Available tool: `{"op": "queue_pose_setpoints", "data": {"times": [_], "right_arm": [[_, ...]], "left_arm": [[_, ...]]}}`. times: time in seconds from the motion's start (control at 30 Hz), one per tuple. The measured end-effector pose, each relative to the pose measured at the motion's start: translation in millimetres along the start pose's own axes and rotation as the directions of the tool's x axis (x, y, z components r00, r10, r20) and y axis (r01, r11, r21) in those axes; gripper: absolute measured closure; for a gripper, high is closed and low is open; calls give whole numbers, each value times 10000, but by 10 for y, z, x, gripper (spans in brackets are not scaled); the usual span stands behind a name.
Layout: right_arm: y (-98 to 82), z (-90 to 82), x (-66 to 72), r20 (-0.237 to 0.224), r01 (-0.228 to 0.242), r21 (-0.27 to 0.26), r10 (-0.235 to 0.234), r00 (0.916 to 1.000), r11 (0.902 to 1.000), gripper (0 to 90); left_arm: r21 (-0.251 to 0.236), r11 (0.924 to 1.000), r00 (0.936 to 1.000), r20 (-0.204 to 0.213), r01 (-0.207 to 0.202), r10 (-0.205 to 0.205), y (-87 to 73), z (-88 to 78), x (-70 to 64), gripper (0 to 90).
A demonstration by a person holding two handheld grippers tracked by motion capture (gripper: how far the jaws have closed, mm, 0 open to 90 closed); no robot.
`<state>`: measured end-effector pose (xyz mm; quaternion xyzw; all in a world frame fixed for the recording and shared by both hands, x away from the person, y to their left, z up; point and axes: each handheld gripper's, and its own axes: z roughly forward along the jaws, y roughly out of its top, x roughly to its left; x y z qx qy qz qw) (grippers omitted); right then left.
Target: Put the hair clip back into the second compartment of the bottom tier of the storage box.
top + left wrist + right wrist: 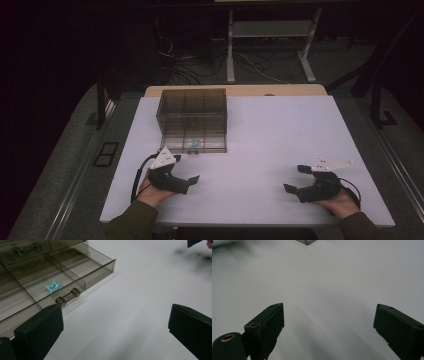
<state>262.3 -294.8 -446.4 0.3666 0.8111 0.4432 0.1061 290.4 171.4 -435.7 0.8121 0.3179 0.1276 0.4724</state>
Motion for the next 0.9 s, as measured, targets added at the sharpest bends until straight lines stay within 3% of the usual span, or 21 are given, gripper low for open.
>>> {"op": "queue_pose_setpoints", "data": {"times": [0.9], "right_arm": [[-7, 3, -6, 14, 12, 23, -12, 10000, 10000, 89]], "left_arm": [[257, 9996, 9999, 102, -71, 68, -48, 7, -11, 0]]}}
